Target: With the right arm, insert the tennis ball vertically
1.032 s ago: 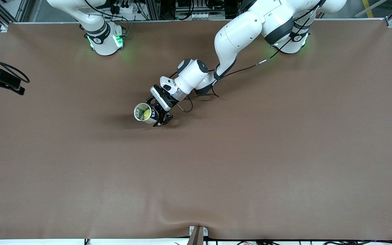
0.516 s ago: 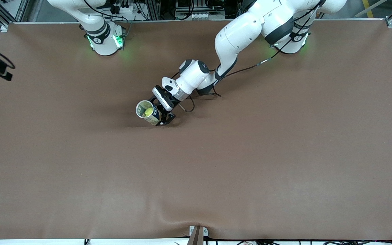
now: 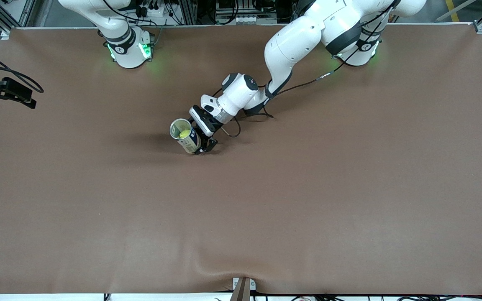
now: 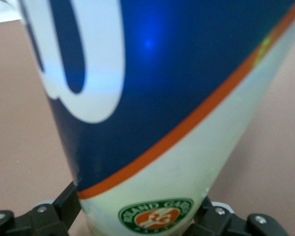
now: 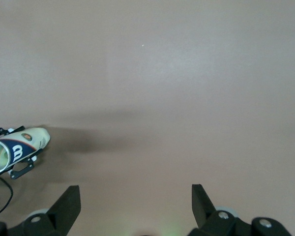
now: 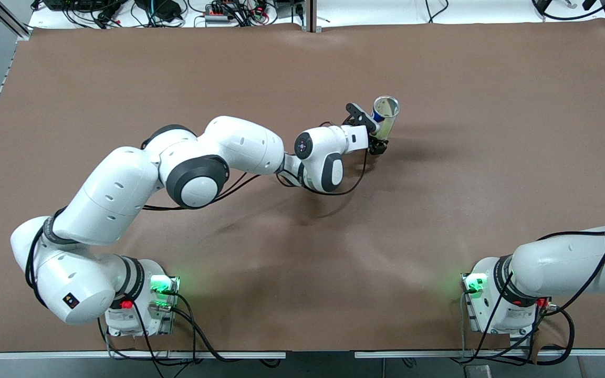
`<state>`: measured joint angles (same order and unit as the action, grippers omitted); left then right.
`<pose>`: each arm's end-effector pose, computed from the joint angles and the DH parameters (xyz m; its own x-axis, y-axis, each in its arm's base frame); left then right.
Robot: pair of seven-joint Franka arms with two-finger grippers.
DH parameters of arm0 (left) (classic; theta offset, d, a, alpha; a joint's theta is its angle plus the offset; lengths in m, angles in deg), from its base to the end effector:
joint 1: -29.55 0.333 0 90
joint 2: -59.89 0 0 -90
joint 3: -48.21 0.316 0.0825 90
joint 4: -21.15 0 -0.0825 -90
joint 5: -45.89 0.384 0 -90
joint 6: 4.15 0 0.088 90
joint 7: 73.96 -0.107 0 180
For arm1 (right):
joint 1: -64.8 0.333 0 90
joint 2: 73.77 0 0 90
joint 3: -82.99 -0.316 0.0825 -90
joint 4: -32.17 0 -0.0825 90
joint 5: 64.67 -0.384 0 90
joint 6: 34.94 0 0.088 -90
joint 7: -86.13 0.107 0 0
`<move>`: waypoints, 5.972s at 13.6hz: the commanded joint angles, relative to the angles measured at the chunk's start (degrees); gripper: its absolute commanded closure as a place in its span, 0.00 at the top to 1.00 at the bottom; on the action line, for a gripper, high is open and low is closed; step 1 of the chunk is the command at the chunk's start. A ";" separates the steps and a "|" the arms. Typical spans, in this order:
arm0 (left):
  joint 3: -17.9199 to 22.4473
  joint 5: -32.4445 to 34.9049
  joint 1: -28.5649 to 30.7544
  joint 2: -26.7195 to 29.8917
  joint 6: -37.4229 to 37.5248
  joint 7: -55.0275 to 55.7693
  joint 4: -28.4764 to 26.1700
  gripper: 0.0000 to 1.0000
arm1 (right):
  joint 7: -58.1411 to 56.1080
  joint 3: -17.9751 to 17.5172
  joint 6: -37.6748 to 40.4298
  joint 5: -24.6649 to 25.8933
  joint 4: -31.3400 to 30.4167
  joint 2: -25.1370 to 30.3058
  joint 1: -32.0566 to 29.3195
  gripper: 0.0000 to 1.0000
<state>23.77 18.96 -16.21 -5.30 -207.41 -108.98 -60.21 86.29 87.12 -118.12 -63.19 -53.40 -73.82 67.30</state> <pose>0.3913 -0.6233 0.1427 0.4335 -0.3956 0.8096 -0.7970 -0.5877 0.1396 0.5424 -0.0184 0.6499 0.9985 -0.0343 -0.0425 -0.0332 -0.9991 0.0259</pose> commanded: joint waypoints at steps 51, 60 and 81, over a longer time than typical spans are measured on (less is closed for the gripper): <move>0.70 11.20 27.28 40.74 65.33 32.73 -25.61 1.00 | -0.60 -0.52 1.09 1.33 1.90 -0.74 0.41 1.00; 24.25 16.82 28.27 52.53 86.26 32.56 -24.73 1.00 | -0.78 -0.26 -2.96 1.86 1.99 -1.01 -1.88 1.00; 29.90 25.70 38.35 59.13 122.04 37.13 -0.29 1.00 | -0.87 -0.26 -2.96 2.48 2.34 -1.27 -2.40 1.00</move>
<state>53.35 43.99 20.43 54.42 -87.10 -72.57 -62.73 86.20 87.43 -121.31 -61.21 -52.06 -74.40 65.89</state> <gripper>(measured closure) 0.000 0.000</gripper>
